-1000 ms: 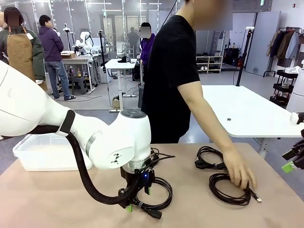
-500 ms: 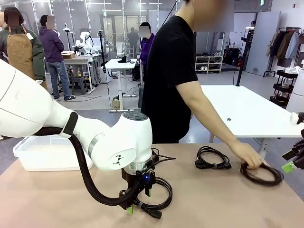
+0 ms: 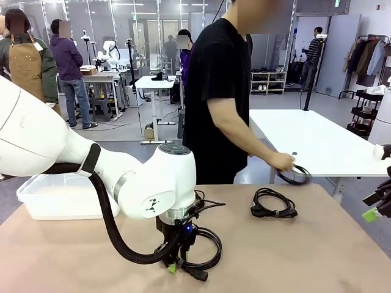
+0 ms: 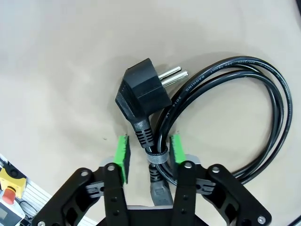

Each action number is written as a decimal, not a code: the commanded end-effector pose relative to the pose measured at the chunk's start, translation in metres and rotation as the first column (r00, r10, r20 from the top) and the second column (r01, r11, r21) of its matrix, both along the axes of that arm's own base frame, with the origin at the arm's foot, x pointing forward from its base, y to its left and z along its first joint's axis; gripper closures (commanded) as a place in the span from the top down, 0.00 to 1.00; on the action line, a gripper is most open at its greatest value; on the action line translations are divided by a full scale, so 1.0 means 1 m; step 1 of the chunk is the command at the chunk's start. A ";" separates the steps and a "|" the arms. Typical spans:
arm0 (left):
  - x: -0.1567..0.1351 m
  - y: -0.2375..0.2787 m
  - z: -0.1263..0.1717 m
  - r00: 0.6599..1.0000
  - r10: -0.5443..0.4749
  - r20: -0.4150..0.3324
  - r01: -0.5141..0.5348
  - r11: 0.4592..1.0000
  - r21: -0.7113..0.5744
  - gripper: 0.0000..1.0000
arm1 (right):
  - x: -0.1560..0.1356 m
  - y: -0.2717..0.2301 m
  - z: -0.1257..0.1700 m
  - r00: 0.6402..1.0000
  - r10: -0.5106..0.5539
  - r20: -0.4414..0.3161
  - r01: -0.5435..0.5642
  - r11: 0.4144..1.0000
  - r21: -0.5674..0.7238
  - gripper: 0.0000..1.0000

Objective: Organize and store the cables.
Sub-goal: Place the Power Cable into the Organizing box.

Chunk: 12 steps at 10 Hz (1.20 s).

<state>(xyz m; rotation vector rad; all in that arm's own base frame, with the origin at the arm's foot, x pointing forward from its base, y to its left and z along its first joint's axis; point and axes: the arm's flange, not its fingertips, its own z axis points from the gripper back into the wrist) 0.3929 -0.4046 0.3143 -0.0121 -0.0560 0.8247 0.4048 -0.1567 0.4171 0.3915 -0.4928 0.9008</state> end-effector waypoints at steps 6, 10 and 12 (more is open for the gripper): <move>-0.006 0.001 0.032 0.998 -0.044 0.041 0.043 0.999 0.012 0.06 | -0.001 -0.002 0.001 1.000 0.017 -0.003 -0.017 1.000 -0.012 1.00; -0.008 0.029 0.110 0.953 -0.282 0.111 0.274 0.958 0.085 0.06 | -0.001 -0.002 0.001 1.000 0.017 -0.003 -0.017 1.000 -0.012 1.00; -0.006 0.032 0.124 0.935 -0.329 0.133 0.314 0.941 0.122 0.06 | -0.001 -0.002 0.001 1.000 0.017 -0.003 -0.017 1.000 -0.012 1.00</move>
